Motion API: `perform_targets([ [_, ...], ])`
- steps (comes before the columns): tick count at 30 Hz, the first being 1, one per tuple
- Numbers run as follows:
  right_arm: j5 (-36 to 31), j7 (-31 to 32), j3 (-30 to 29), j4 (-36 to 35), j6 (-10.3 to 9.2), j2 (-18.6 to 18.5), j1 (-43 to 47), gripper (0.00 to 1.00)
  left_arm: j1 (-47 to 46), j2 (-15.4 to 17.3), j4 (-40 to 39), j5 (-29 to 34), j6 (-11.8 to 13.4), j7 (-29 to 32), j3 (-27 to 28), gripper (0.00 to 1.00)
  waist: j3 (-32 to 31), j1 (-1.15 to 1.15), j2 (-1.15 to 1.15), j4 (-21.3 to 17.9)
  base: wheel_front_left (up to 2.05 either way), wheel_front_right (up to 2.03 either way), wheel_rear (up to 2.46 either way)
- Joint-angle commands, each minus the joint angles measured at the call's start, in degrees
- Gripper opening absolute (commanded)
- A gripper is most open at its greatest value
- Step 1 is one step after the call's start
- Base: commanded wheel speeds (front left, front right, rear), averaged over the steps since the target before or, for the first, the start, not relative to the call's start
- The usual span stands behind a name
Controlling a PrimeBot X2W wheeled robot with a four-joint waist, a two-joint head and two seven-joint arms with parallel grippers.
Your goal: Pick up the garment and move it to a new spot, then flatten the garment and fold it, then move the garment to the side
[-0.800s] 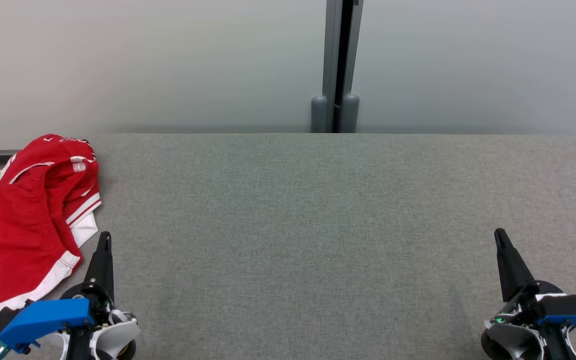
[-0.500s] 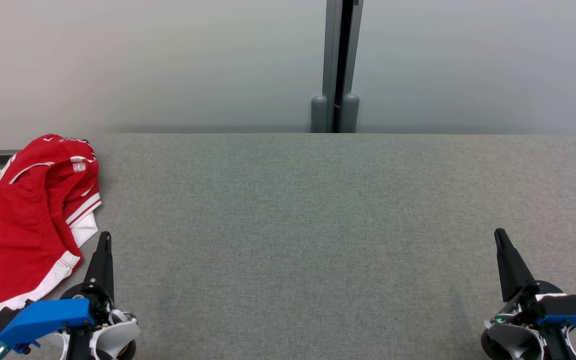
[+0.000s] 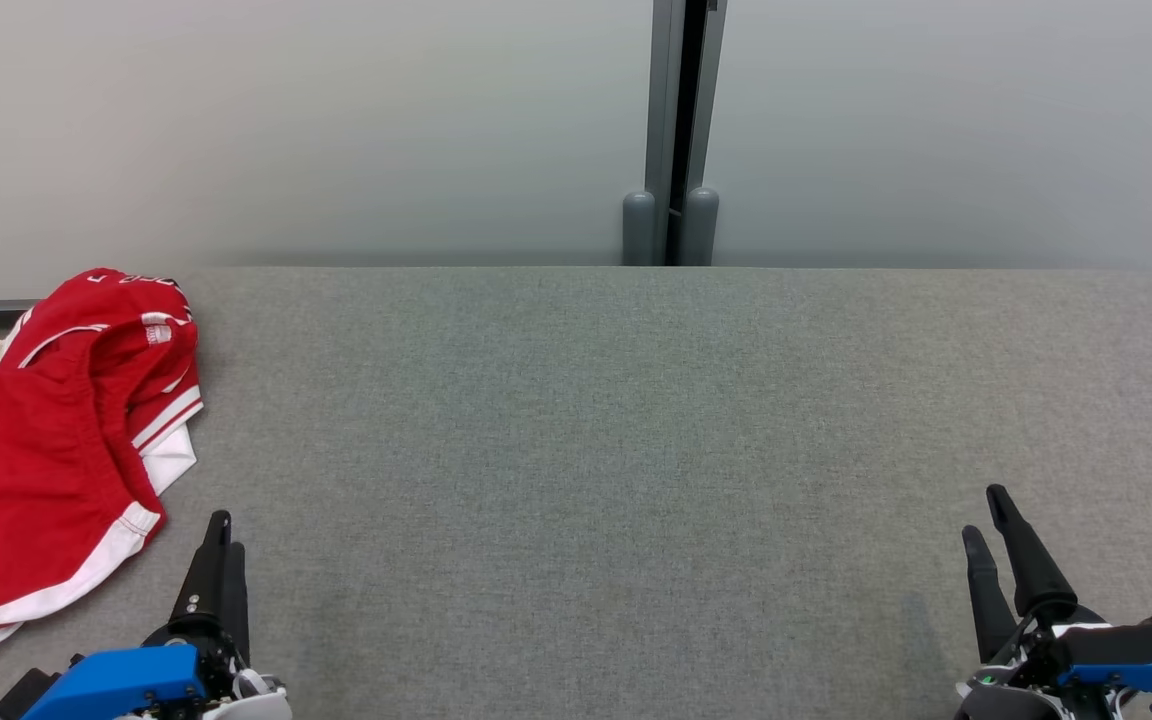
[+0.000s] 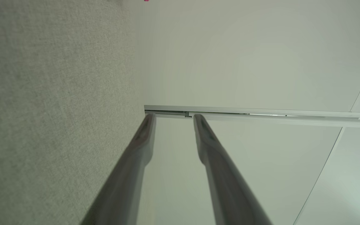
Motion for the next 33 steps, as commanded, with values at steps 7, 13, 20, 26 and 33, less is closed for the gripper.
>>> perform_targets([
  [7, -1.28, -2.35, 1.65, -0.43, 0.05, -0.2, -0.5, 1.0, -0.53, 0.26, -2.18, 1.31, -0.03, -2.33, -1.93, 1.0, 0.03, 0.0, 0.0, -0.01, 0.0, 0.0, 0.0],
  [13, -4.62, -3.96, 1.55, 0.27, 0.06, -0.24, -0.8, 1.0, -0.08, 0.29, -2.94, 4.43, -0.04, -3.93, -2.31, 1.0, 0.06, 0.0, 0.0, -0.02, 0.0, 0.0, 0.0],
  [20, -14.41, -5.71, 1.44, -1.91, 0.07, -0.29, -0.85, 1.0, 0.22, 0.32, -4.87, 11.24, 0.9, -5.69, -2.31, 1.0, 0.14, 0.0, 0.0, -0.07, 0.0, 0.0, 0.0],
  [26, -22.72, -7.13, 2.22, -4.69, 0.07, -0.33, -0.2, 1.0, 0.43, 0.35, -7.16, 19.03, 2.0, -7.09, -2.84, 1.0, 0.24, 0.0, 0.0, -0.05, 0.0, 0.0, 0.0],
  [33, -30.97, -8.65, 3.16, -6.13, 0.09, -0.38, 0.29, 1.0, 1.13, 0.38, -8.72, 27.97, 2.82, -8.61, -4.05, 1.0, 0.32, 0.0, 0.0, -0.04, 0.0, 0.0, 0.0],
])
